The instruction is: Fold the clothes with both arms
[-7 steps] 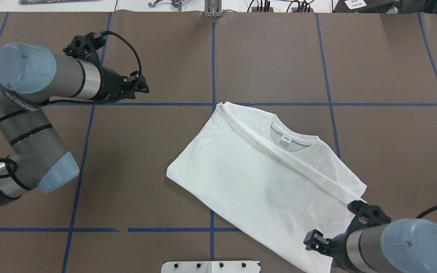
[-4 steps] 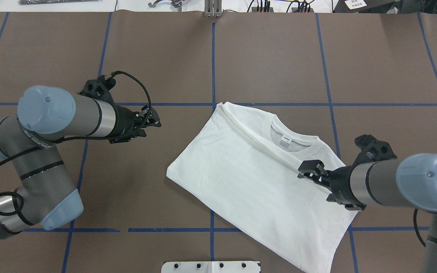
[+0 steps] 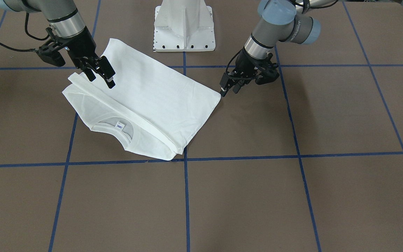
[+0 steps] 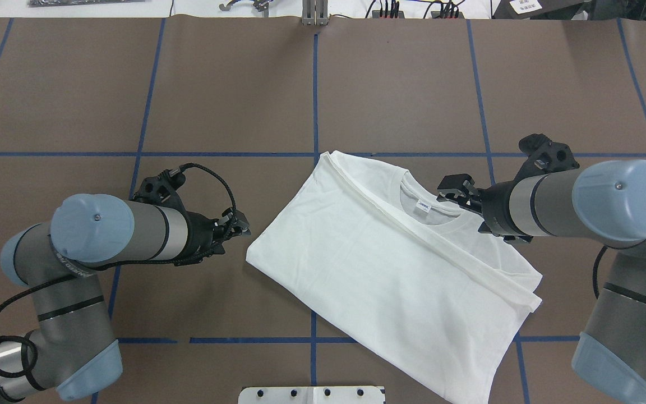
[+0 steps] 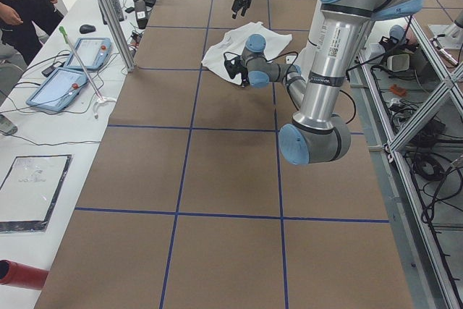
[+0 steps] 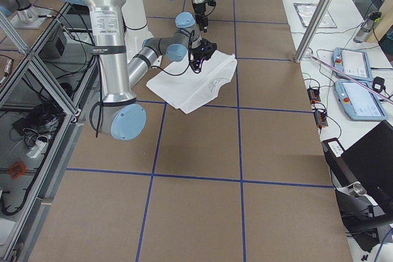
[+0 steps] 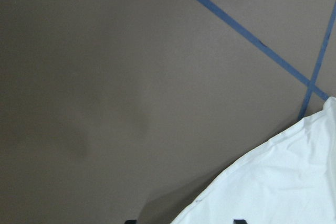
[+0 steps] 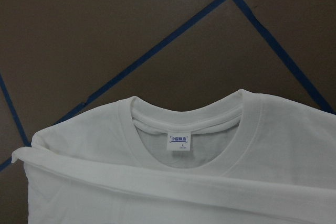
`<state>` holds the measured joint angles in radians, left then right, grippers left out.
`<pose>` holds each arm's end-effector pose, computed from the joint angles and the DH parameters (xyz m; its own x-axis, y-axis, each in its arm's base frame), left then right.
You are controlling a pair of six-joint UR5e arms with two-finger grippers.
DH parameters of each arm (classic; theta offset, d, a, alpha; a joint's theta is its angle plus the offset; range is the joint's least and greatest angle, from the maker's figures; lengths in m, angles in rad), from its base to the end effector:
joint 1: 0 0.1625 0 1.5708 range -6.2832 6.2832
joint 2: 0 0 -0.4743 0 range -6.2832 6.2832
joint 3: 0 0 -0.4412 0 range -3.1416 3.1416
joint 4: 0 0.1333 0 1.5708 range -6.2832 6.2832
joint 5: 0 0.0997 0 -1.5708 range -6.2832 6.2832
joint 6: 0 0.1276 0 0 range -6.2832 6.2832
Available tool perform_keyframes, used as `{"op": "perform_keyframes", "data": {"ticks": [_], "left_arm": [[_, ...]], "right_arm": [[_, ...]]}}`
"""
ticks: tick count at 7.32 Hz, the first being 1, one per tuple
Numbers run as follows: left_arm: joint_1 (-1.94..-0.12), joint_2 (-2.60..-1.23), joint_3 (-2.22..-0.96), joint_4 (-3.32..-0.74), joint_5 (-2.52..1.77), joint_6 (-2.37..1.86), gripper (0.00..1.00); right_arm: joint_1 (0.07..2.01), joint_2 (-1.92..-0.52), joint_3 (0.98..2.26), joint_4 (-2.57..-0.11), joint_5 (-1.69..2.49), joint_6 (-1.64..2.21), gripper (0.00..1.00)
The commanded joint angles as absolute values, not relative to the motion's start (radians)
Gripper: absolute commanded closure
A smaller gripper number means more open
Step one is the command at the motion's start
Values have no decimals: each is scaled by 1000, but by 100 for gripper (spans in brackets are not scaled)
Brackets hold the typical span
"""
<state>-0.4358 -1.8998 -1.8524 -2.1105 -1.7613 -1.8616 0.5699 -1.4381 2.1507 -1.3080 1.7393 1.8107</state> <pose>0.5611 -0.3817 0.3185 0.2806 -0.4412 -0.8524 0.3531 0.8733 -0.3358 -0.4083 -0.3946 0.3322 0.3601 0.5090 0.7819 -0.5153 0.8071 -0.2881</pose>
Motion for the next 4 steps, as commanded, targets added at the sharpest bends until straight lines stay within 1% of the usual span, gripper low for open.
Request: {"op": "perform_keyframes", "data": {"ticks": [1,2,3,4], "left_arm": [[-411,-1972,-1769,-2111,-1758,-1876,32],[-410,-1988,-1737,-2112,-1758,-1876,33],[-410,-1988,-1735,-2111,-1755,-1878,42],[-407,-1976,-1738,-2111,-1755,-1878,49]], "right_arm": [[575,-1434,2132,-1307,1740,1801,0],[575,-1433,2129,-1307,1740,1801,0],[575,-1434,2129,-1307,1738,1801,0],[575,-1434,2125,-1307,1736,1801,0]]}}
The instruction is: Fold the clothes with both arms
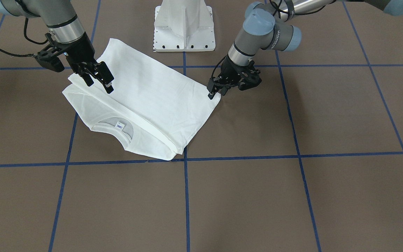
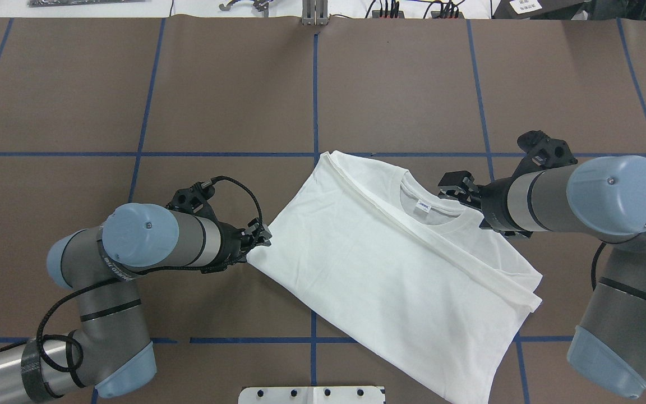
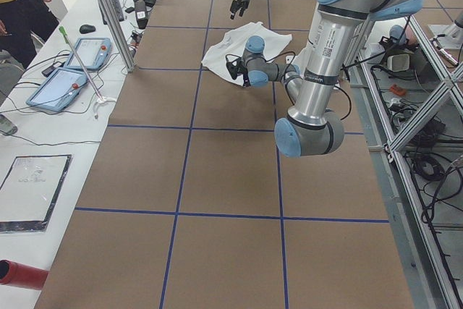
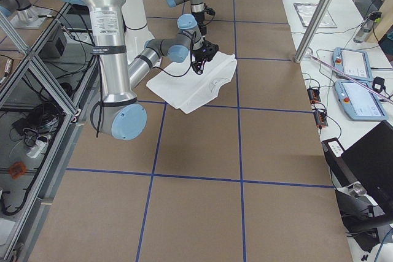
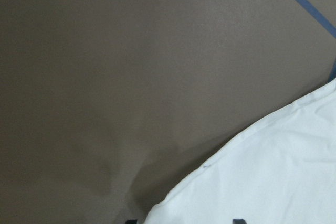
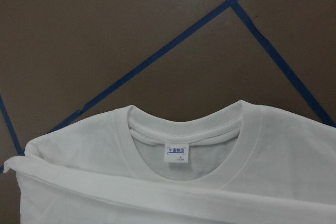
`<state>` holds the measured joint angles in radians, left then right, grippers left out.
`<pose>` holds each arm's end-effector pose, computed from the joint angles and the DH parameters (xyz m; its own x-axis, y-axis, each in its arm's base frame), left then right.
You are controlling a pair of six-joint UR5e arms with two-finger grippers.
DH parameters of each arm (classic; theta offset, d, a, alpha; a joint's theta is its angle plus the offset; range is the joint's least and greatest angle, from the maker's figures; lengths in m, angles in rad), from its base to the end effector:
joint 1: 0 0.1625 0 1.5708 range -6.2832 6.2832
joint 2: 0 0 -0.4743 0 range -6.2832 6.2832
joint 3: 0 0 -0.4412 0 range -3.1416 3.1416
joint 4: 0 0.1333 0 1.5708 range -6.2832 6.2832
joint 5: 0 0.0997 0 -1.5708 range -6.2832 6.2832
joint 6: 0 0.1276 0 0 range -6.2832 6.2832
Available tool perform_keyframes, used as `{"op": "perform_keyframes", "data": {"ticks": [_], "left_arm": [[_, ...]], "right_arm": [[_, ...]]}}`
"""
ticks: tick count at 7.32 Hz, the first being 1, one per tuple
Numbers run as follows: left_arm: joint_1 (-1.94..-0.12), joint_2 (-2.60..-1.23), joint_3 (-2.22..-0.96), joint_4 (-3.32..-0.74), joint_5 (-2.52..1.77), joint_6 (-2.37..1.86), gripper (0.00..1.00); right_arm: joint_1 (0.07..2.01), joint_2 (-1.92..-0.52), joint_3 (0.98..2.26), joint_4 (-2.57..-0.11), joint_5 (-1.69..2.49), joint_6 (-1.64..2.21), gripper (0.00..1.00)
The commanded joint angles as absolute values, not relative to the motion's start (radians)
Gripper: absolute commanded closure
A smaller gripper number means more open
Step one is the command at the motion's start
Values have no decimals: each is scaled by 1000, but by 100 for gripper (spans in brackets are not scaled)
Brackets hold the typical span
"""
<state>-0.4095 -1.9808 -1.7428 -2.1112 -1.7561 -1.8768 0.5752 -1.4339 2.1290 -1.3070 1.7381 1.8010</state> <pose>0.6111 -0.3849 0.3195 0.3072 -0.4561 -0.8352 0.3477 0.8708 -0.3476 -0.4121 -0.4007 0.3405 0.3730 0.5099 0.7751 -0.5209 0.8064 -0.2799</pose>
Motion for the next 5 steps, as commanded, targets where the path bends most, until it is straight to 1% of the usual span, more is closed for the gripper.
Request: {"op": "perform_keyframes", "data": {"ticks": [1,3,5], "left_arm": [[-408,-1973,-1749,-2100,-1755,-1878,49],[-396,-1980,-1793,-1972,-1755,-1876,46],[-390,-1976,-1795,-1967,-1755,-1878,45]], "right_arm": [[575,-1433,2125,-1307,1736,1801,0],[575,-1431,2125,-1307,1736,1801,0],[577,-1431,2118,-1307,1736,1801,0]]}}
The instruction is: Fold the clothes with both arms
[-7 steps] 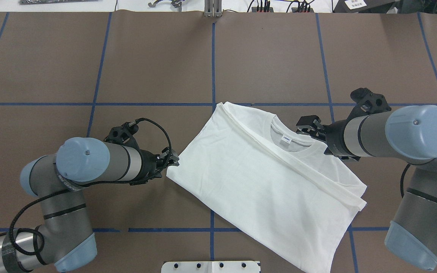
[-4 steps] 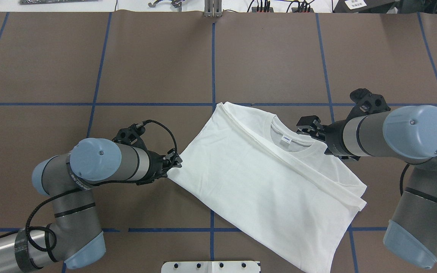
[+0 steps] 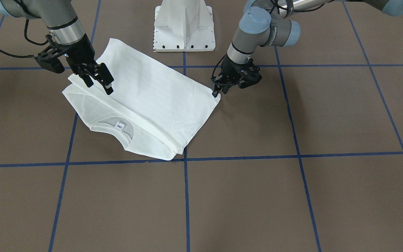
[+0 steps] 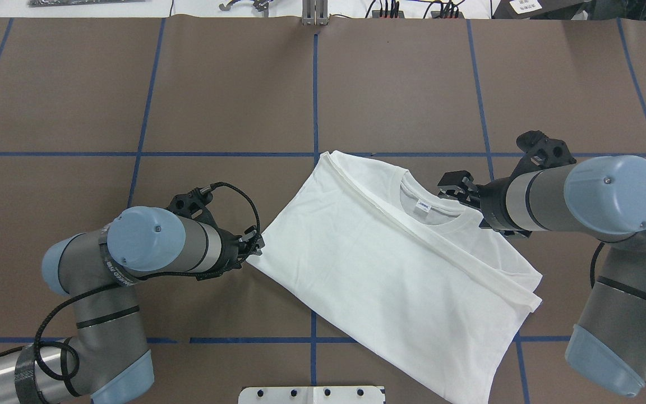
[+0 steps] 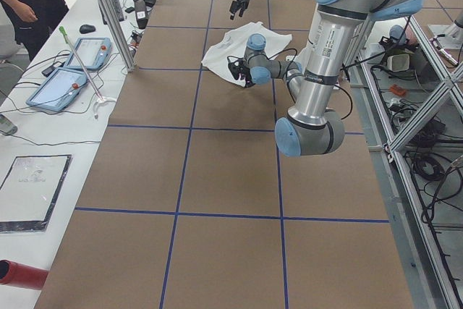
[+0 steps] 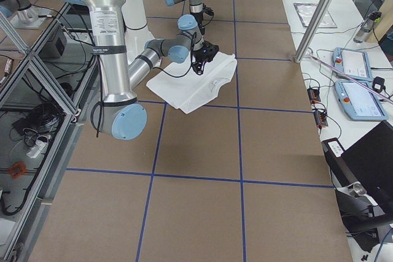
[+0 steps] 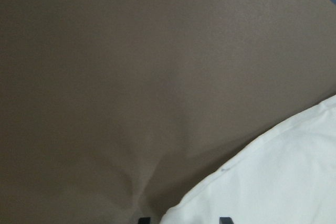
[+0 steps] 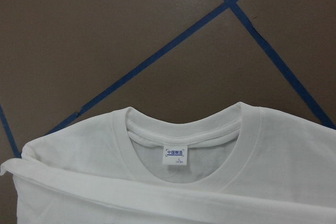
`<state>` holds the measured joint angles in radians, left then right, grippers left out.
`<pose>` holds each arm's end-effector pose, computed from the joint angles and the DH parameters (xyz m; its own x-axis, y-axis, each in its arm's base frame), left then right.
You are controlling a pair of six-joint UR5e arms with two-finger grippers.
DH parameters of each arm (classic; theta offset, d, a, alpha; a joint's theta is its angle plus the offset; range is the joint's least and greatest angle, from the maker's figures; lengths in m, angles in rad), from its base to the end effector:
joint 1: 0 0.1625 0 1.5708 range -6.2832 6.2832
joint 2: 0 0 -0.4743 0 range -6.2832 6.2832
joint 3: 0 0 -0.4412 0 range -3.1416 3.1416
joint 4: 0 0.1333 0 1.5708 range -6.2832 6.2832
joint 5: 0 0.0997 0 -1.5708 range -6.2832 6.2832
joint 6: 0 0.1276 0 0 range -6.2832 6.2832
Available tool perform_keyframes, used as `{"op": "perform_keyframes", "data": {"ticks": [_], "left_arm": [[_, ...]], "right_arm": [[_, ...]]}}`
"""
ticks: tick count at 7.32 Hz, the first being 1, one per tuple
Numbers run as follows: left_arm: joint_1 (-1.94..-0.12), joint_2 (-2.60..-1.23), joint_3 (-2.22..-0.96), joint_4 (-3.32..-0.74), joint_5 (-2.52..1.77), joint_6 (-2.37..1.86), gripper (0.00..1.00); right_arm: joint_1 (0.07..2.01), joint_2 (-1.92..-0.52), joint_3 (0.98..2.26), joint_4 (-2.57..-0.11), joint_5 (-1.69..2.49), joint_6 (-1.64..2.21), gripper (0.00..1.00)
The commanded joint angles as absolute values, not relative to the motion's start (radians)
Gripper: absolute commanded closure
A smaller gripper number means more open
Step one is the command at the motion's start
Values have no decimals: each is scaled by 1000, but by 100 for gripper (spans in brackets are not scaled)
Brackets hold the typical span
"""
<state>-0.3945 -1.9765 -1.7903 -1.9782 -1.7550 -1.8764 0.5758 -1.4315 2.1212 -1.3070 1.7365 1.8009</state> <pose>0.6074 -0.3720 0.3188 0.3813 -0.4791 -0.7906 0.3642 0.8639 -0.3479 -0.4141 -0.4026 0.3430 0.3760 0.5123 0.7722 -0.5238 0.8049 -0.2789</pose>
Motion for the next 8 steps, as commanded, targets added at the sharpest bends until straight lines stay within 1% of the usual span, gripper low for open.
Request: {"op": "perform_keyframes", "data": {"ticks": [1,4,5,8], "left_arm": [[-384,-1985,-1793,-1967,-1755,-1878,45],[-359,-1988,-1776,-1970,-1755,-1876,47],[-359,-1991,-1775,-1971,-1755,-1875,51],[-360,-2006,-1772,-1974,-1755,-1861,98]], "right_arm": [[577,-1433,2117,-1307,1736,1801,0],[577,-1434,2105,-1307,1735,1802,0],[578,-1434,2105,-1307,1735,1801,0],[578,-1439,2102,-1308,1726,1799,0]]}}
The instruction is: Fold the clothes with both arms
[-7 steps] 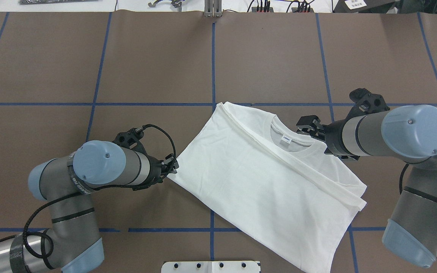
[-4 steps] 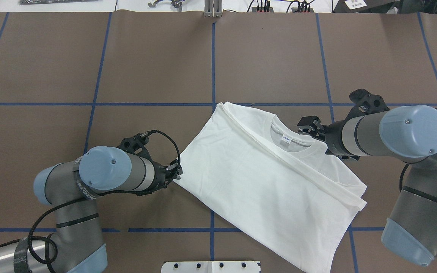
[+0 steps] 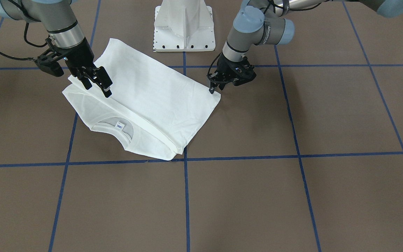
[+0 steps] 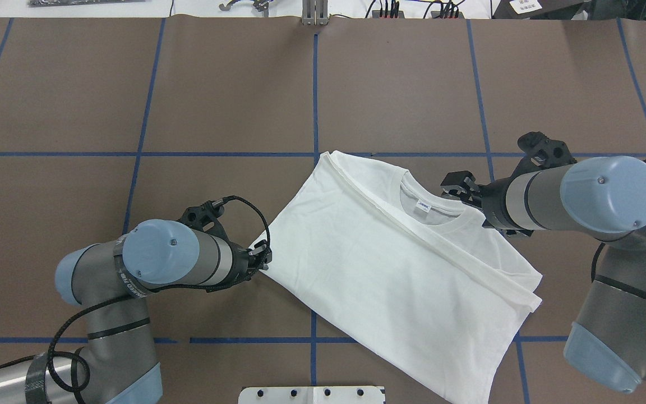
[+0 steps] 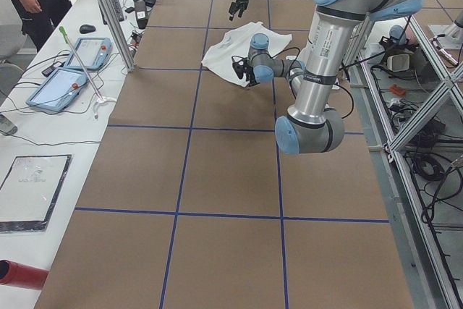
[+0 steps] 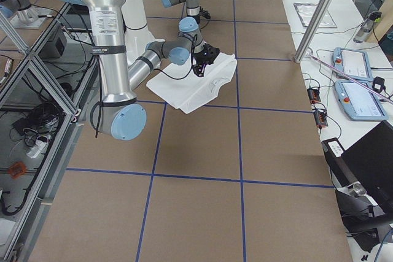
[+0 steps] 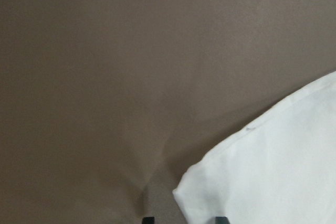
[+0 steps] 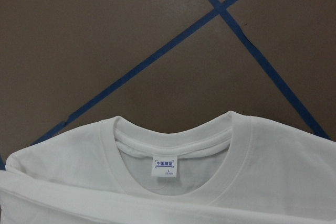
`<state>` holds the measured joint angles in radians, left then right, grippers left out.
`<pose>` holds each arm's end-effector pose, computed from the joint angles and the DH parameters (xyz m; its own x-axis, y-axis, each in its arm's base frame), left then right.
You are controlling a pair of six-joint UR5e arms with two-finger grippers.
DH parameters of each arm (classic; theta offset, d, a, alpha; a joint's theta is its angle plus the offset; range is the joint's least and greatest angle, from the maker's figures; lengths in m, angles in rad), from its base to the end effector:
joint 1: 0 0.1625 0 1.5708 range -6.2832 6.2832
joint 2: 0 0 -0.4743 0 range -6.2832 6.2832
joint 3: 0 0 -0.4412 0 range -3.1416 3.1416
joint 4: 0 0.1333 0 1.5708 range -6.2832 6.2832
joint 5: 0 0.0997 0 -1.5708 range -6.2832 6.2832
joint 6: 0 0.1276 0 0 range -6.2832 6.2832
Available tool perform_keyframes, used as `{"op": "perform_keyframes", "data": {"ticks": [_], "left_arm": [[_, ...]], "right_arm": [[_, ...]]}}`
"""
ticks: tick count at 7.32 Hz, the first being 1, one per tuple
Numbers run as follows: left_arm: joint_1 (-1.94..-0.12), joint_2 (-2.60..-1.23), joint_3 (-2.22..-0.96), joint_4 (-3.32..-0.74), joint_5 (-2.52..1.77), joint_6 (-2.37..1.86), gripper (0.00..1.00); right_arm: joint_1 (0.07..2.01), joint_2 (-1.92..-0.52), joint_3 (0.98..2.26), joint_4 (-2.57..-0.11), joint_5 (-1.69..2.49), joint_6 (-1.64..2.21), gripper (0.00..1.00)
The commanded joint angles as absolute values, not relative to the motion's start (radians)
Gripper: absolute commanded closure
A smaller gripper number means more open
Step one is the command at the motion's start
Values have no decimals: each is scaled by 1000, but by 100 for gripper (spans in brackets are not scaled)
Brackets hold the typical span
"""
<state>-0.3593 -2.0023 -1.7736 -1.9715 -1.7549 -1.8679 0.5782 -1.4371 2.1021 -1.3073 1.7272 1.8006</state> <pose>0.6284 -0.3535 0.3102 0.3989 -0.4573 -0.7948 0.3295 0.8804 -0.3411 -0.4162 -0.4071 0.3560 0.3893 0.5227 0.7584 -0.5382 0.7973 -0.2732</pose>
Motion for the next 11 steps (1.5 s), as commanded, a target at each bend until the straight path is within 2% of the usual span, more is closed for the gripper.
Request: {"op": "perform_keyframes", "data": {"ticks": [1,5,7,8,11], "left_arm": [[-365,-2006,-1767,-1974,-1743,-1852,100],[-475,-2006,-1767,-1970,-1715,-1611,100],[-599,-2023,-1694,-1982,-1718,-1432,100],[-683,-2099,-1595,-2014,-1723,-1336,100],[-825,-2407,-1011,-2358,-1723,-1241,100]], "right_arm": [[578,-1437,2092,-1307,1726,1801,0],[578,-1436,2083,-1307,1726,1796,0],[578,-1436,2083,-1307,1726,1796,0],[580,-1436,2083,-1307,1726,1796,0],[577,-1416,2083,-1307,1726,1796,0]]}}
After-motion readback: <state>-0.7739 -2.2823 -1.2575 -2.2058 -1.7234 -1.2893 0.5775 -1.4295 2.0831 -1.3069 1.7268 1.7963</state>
